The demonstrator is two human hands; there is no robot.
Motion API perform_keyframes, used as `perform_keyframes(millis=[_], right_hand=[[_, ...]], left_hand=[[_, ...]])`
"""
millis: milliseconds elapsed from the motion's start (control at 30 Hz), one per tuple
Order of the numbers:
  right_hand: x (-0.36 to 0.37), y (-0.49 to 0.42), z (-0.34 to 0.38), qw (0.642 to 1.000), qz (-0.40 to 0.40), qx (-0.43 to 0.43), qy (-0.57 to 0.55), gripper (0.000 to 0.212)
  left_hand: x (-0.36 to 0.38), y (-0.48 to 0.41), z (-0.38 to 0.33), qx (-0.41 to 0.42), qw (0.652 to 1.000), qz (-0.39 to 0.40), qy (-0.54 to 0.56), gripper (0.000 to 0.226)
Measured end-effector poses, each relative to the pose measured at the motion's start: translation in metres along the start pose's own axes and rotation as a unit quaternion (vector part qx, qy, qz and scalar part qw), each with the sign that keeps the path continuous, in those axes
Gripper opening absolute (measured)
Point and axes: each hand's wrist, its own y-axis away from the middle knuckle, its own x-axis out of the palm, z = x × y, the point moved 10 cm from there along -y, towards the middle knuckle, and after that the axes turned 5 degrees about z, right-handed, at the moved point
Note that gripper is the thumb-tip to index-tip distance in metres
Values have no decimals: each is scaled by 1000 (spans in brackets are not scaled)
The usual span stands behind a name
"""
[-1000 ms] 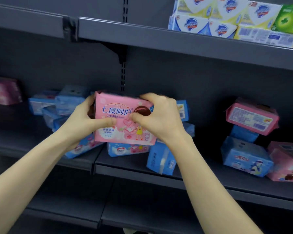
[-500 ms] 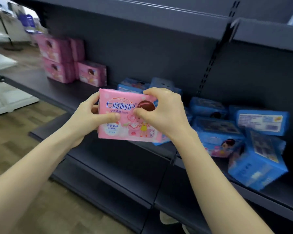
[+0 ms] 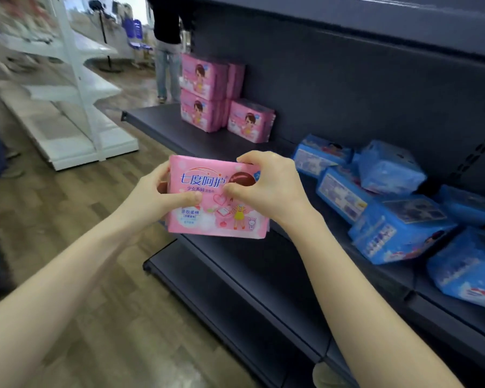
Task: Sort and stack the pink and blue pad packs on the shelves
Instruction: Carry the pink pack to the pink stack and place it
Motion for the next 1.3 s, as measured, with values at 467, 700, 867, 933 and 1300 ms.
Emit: perform_keyframes(millis=[467,700,867,933,1300], right_hand=[[74,-63,49,996,73,-58,-15,49],[83,-108,46,995,80,-60,-20,51],[90,-150,40,994,84,-59,-31,50],[92,-168,36,994,81,-57,-36,52],[67,-251,-13,998,15,-4,-67,53]], left_hand=[[-87,1,39,-47,996,-77,10,43],[-104,-37,46,-46,995,-84,15,36],[-119,-77,51,-53,994,-95,13,33],[-123,-94,50,-51,994,-93,15,34],[-115,-209,47,-38,998,-46,18,32]])
